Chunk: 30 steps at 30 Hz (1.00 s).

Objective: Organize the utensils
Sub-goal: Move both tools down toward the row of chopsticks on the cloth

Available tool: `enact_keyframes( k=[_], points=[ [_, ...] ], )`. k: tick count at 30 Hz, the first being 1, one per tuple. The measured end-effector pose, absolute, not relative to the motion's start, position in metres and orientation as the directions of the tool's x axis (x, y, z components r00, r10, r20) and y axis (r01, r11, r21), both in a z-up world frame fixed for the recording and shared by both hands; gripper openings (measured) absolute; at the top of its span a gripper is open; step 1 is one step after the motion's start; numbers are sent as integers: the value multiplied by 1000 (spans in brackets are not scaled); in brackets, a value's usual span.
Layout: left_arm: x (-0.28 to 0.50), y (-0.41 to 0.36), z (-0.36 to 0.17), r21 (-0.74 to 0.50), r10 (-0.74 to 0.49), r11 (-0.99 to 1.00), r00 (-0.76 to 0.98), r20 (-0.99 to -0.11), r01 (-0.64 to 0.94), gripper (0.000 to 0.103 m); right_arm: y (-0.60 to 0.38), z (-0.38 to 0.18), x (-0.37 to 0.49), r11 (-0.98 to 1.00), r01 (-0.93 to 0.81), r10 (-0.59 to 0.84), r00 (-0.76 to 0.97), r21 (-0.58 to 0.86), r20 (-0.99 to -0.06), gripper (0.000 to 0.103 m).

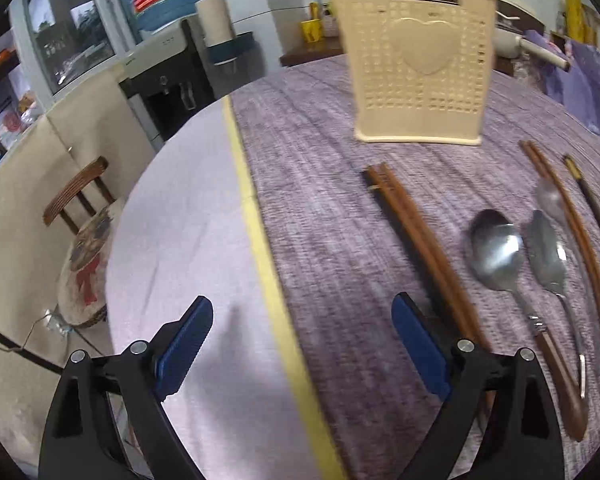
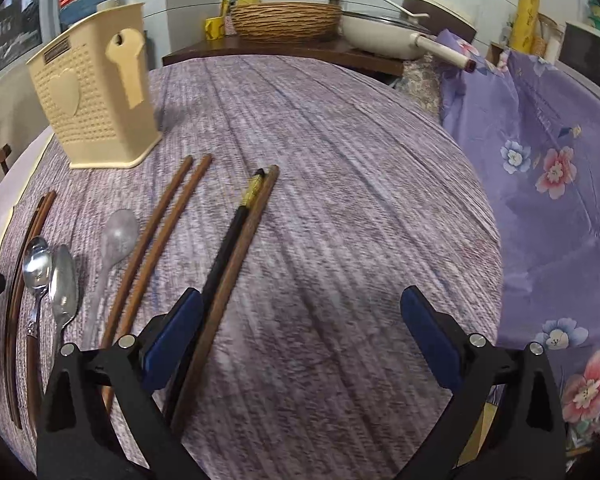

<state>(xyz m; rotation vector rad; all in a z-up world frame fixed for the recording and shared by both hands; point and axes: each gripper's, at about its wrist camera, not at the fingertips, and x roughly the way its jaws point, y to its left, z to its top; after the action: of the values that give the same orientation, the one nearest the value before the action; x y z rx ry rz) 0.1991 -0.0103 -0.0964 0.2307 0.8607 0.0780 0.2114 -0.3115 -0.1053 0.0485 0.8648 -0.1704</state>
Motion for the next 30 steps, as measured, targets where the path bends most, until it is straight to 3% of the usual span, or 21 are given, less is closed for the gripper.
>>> enact_keyframes(
  k=[5,12,18,23,28,30],
  points=[
    [198,1,-83,154,123,988,677,-726,-14,89,-319,-101,212,982,186,-132,648,-12,-750,98],
    [203,-40,-94,202,87,974,663,-744,99,90,-308,-105,216,987,155,-121,642,-26,-757,98],
    [203,-24,-100,226,144,973,641,-754,48,90,-313,-105,214,986,160,-142,638,-50,-757,98],
    [204,-5,-89,160,122,987,646,-753,1,89,-318,-102,218,987,159,-120,648,-20,-752,98],
    [212,-8,-90,134,103,991,635,-765,1,88,-314,-102,230,988,154,-116,642,-21,-758,81],
    [213,-7,-92,125,101,992,628,-772,-6,86,-315,-104,236,986,163,-116,630,-15,-768,79]
  ],
)
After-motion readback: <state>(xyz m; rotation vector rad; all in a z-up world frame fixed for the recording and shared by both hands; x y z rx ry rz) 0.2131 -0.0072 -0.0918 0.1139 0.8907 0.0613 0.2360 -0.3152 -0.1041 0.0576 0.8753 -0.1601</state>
